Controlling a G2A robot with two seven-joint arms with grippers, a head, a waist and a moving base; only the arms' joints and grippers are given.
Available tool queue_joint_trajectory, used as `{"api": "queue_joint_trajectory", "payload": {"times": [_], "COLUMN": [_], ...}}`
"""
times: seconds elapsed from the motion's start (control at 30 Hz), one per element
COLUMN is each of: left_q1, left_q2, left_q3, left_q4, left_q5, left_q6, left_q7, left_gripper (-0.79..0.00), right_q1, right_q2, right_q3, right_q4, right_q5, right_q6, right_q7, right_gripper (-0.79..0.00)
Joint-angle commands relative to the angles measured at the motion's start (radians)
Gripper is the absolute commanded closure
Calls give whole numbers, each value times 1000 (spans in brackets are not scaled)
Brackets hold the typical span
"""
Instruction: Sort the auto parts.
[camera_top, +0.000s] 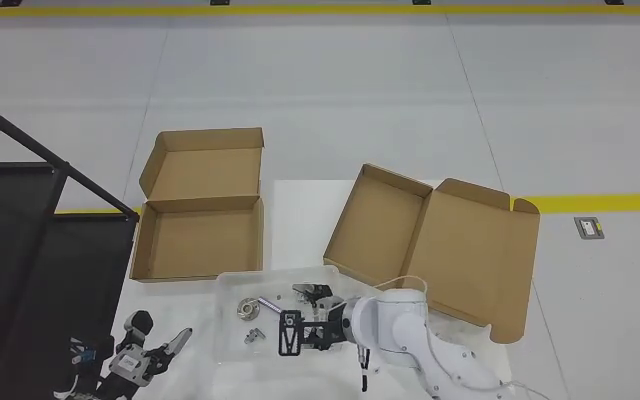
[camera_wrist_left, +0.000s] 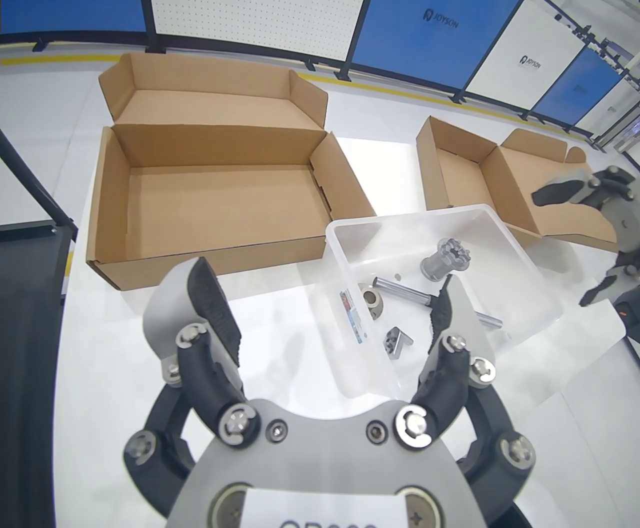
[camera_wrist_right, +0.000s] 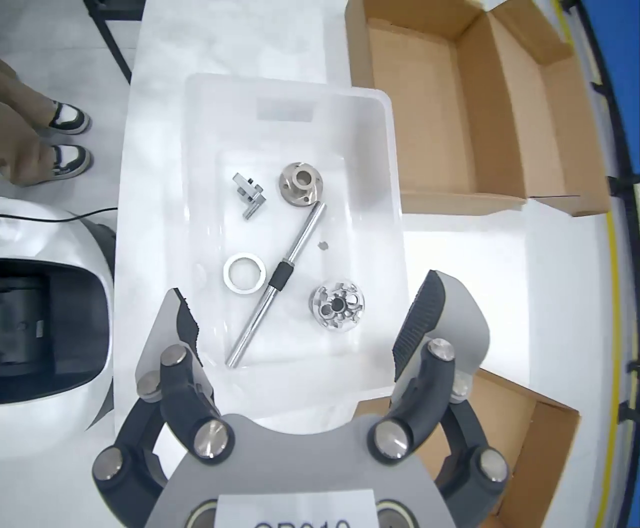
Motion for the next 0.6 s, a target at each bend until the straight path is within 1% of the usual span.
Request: {"api": "queue_joint_trajectory", "payload": {"times": [0.0,0.2,0.27,0.33,0.43,0.57], "left_q1": [-1,-1,-1,-1,-1,-1], "left_q2": [0,0,0,0,0,0], "left_q3": [1,1,1,1,1,1], "left_q4": [-1,-1,-1,-1,-1,-1], "left_q5": [4,4,4,4,4,4], "left_q6": [4,4,4,4,4,4], "left_q7": [-3,-3,-3,-3,-3,-3], "left_gripper": [-785,-785,-785,-785,-785,-785], "right_q1": [-19,-20,-23,5,77,178], "right_q2": [1,1,0,-11,-43,-87], "right_q3": [2,2,-8,-32,-86,-145], "right_q4": [-23,-25,-19,43,144,280], "right_q5": [-26,-29,-56,-47,8,90], "right_q6": [2,5,15,31,83,89], "right_q7": [-28,-31,-48,-28,18,37], "right_gripper": [-785,-785,-785,-785,-785,-785]}}
